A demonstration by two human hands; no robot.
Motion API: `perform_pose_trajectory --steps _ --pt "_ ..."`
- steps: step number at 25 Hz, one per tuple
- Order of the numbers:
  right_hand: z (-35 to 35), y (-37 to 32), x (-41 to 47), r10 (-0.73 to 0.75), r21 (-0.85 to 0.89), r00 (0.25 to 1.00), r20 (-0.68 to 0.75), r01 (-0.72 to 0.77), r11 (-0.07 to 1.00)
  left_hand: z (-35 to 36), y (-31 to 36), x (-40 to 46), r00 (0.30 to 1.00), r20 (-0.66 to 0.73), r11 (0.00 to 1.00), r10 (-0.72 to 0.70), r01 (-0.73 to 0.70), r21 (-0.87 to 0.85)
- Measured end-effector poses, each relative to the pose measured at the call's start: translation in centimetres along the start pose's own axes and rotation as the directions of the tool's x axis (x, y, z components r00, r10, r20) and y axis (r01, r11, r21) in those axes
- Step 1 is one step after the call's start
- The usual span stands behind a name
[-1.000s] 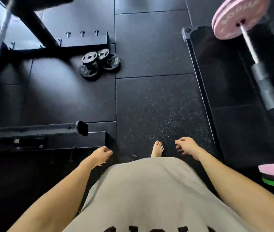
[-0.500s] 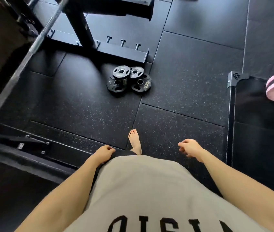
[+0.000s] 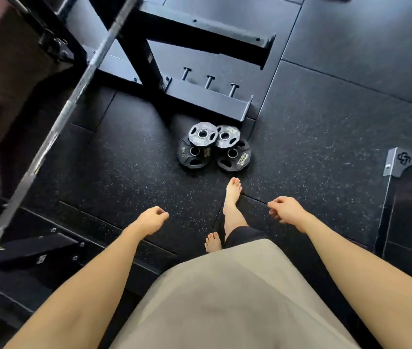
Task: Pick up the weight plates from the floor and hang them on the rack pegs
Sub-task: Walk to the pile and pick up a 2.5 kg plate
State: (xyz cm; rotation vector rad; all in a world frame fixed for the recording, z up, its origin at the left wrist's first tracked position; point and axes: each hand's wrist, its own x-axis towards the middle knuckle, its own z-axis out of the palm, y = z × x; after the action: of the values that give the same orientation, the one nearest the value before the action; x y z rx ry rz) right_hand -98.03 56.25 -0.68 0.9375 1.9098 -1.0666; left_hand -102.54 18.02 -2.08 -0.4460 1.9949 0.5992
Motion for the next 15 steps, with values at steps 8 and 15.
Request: perform_pose_trajectory --steps 8,15 --pt "-2.8 -14.1 17.4 0.064 -0.044 0.995 0.083 -0.061 0.997 -6.7 8.8 14.2 0.992 0.063 0.993 -0.108 0.111 -0.048" --pt "4.3 -20.3 38.3 0.084 0.065 0.993 0.084 -0.09 0.994 -8.7 14.4 37.4 1.0 0.023 0.999 -0.015 0.014 0.045"
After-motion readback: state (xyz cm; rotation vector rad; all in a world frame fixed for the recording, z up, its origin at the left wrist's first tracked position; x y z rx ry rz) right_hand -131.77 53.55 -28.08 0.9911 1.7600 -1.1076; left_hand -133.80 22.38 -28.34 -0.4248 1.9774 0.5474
